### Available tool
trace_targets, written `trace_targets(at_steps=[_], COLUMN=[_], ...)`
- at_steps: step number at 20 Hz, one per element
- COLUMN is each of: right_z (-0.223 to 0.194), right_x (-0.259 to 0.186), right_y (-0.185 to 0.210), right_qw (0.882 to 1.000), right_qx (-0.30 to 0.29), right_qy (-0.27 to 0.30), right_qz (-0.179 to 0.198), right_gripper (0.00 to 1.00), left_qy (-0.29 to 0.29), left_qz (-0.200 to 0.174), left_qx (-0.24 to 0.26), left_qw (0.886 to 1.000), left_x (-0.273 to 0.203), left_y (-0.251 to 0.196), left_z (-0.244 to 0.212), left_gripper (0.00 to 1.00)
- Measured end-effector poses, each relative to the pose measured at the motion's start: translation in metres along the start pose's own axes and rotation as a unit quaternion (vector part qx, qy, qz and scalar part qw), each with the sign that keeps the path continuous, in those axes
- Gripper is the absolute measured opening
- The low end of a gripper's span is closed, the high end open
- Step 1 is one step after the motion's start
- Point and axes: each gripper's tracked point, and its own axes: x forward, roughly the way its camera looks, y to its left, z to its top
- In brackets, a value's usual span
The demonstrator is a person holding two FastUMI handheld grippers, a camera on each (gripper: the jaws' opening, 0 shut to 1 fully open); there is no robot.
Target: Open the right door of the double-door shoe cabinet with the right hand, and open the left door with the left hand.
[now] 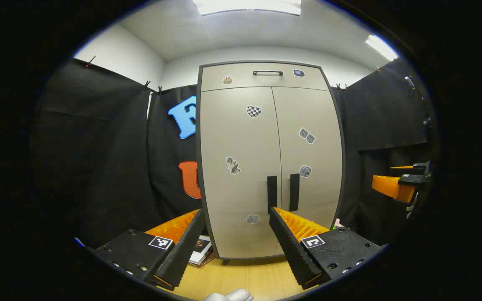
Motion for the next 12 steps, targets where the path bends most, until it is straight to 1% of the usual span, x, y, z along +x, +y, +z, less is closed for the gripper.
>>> trace_targets(at_steps=[1, 2, 4, 5, 6, 8, 9, 11, 12], right_z=[0.0029, 0.0016, 0.0013, 0.0022, 0.0028, 0.0014, 0.0007, 0.0007, -0.0005], right_x=[-0.0001, -0.0009, -0.0036, -0.0046, -0.0051, -0.0055, -0.0054, -0.0047, -0.0055], right_y=[-0.0001, 0.0009, 0.0033, 0.0034, 0.0029, 0.0027, 0.0022, 0.0017, 0.0035], right_qw=[1.0, 1.0, 1.0, 1.0, 1.0, 1.0, 1.0, 1.0, 1.0], right_qx=[-0.001, -0.003, -0.003, -0.003, -0.003, -0.001, 0.0, -0.003, -0.005], right_qy=[-0.002, 0.0, 0.0, 0.0, -0.001, -0.001, 0.0, 0.0, 0.0], right_qz=[-0.001, -0.003, -0.001, -0.001, -0.002, -0.004, -0.004, -0.007, -0.007], right_gripper=[0.98, 1.0, 0.99, 1.0, 0.98, 0.98, 1.0, 0.99, 1.0], left_qy=[0.002, 0.003, 0.001, -0.003, -0.005, -0.006, -0.004, -0.003, -0.001], left_qz=[0.001, 0.001, 0.003, 0.002, 0.0, 0.0, 0.0, 0.003, 0.003], left_qx=[-0.004, -0.008, -0.012, -0.013, -0.012, -0.008, -0.007, -0.006, -0.008], left_qw=[1.0, 1.0, 1.0, 1.0, 1.0, 1.0, 1.0, 1.0, 1.0], left_x=[-0.0006, -0.0008, -0.0013, -0.002, -0.0028, -0.0023, -0.0025, -0.0032, -0.0035], left_y=[-0.0001, -0.0004, 0.0013, 0.002, 0.002, 0.002, 0.0021, 0.0032, 0.0027], left_z=[0.0006, 0.0005, 0.0032, 0.0042, 0.0049, 0.0044, 0.0036, 0.0034, 0.0024], left_gripper=[0.96, 0.96, 0.96, 0.96, 0.96, 0.96, 0.96, 0.96, 0.96])
